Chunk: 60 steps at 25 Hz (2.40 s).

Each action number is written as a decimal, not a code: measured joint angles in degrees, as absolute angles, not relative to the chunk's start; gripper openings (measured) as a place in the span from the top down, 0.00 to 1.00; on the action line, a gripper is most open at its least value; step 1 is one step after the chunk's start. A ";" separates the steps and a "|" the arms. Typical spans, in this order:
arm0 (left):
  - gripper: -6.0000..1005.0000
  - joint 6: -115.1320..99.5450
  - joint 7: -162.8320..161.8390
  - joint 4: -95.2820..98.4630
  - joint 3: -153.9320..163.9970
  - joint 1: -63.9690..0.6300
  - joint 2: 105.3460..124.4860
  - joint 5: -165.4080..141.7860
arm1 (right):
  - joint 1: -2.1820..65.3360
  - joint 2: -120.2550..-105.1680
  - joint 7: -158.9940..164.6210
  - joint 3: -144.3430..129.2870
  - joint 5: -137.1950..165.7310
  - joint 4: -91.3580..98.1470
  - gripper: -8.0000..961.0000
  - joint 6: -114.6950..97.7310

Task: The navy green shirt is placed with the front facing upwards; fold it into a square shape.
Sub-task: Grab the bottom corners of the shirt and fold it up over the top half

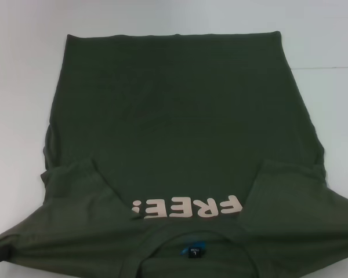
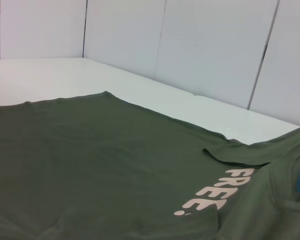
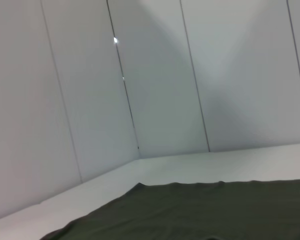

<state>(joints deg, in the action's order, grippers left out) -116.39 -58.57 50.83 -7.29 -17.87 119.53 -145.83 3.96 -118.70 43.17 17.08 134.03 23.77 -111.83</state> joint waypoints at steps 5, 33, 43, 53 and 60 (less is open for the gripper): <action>0.88 -116.49 -57.52 50.58 -7.32 -17.54 119.57 -145.61 | 3.42 -118.99 42.04 17.51 134.04 23.64 0.95 -113.20; 0.85 -108.63 -56.35 44.90 -6.65 -20.31 119.44 -139.21 | 7.49 -118.86 47.72 20.52 131.89 22.13 0.95 -109.44; 0.84 -89.35 -58.78 36.22 -2.91 -28.10 119.46 -137.96 | 15.11 -118.37 56.89 20.53 132.13 22.22 0.95 -96.90; 0.83 -75.61 -55.36 33.03 -2.87 -34.75 120.75 -132.96 | 24.91 -117.80 62.14 20.53 131.84 21.87 0.95 -82.89; 0.83 -62.57 -53.21 28.26 -2.75 -38.26 120.56 -126.14 | 32.35 -117.86 63.64 20.16 131.64 21.37 0.95 -72.13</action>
<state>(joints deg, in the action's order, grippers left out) -62.57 -53.21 28.26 -2.75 -38.26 120.56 -126.14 32.35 -117.86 63.64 20.16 131.64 21.37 -72.13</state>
